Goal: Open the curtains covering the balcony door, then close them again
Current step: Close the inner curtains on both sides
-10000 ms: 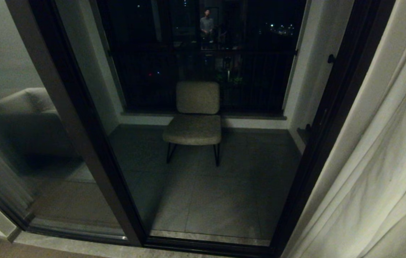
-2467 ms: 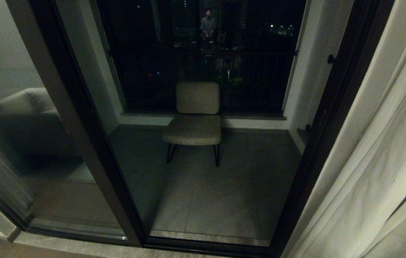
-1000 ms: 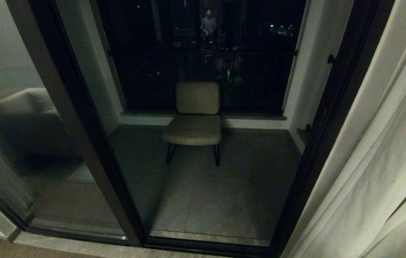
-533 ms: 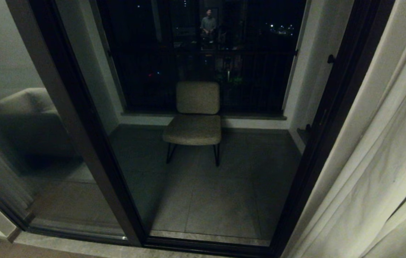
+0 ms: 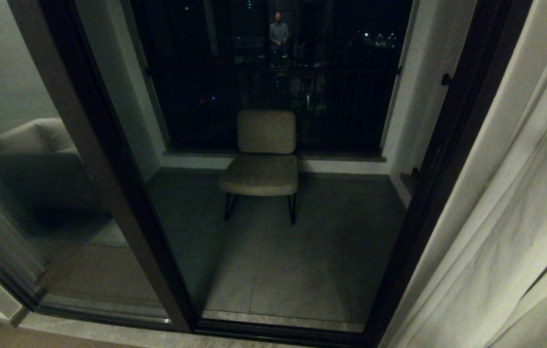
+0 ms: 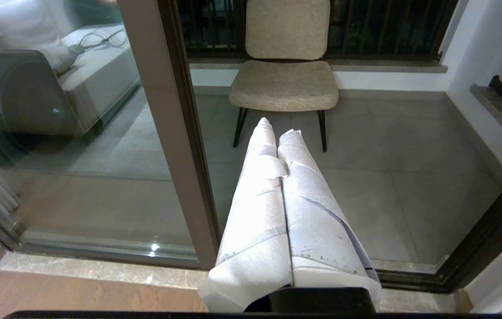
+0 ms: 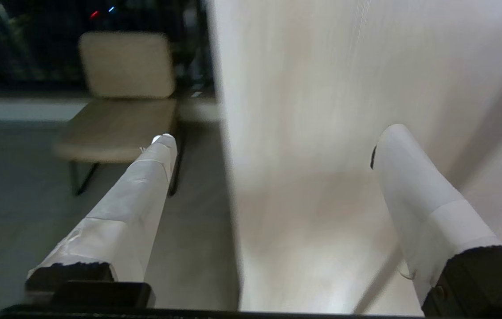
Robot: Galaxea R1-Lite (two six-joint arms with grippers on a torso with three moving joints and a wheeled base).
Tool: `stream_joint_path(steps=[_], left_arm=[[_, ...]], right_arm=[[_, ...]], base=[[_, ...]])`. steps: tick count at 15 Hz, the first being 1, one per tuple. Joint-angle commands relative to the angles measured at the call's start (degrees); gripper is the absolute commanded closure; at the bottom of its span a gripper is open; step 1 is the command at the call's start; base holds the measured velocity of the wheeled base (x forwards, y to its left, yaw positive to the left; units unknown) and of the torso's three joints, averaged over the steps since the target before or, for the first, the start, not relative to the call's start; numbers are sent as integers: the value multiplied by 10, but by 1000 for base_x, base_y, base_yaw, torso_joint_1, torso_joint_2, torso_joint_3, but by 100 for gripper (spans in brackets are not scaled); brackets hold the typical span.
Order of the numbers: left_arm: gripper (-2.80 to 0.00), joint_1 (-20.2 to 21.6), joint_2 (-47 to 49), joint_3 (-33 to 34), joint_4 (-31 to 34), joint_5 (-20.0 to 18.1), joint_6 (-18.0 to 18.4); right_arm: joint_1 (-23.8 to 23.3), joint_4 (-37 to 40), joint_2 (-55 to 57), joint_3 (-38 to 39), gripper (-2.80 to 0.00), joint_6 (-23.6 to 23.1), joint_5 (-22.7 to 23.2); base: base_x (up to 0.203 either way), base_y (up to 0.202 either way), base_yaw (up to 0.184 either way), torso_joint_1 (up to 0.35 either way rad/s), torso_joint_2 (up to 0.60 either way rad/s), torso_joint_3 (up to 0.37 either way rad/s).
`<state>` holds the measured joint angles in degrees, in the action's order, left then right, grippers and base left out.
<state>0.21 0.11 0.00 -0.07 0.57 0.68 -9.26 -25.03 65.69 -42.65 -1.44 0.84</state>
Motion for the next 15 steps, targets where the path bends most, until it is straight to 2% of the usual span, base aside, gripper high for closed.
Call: stream_joint_path(steps=[1, 4, 7, 11, 12, 13, 15], left_arm=[[0, 0, 0, 0, 0, 0, 1], [0, 0, 0, 0, 0, 0, 0], [0, 0, 0, 0, 0, 0, 0], [0, 0, 0, 0, 0, 0, 0], [0, 0, 0, 0, 0, 0, 0], [0, 0, 0, 0, 0, 0, 1], [0, 1, 0, 0, 0, 0, 1]], right_arm=[[-14, -41, 63, -6, -280, -18, -1], [-27, -47, 103, -48, -280, -32, -11], [-29, -47, 145, -90, -280, -32, -42], [-29, -49, 169, -119, -280, -30, -47], [-29, -57, 171, -119, -99, -30, -46], [-29, -69, 173, -118, 0, -29, -46], [-29, -81, 179, -121, 0, -27, -46]], base=[[0, 0, 0, 0, 0, 0], [0, 0, 0, 0, 0, 0], [0, 0, 0, 0, 0, 0], [0, 0, 0, 0, 0, 0], [0, 0, 0, 0, 0, 0], [0, 0, 0, 0, 0, 0], [0, 0, 0, 0, 0, 0]])
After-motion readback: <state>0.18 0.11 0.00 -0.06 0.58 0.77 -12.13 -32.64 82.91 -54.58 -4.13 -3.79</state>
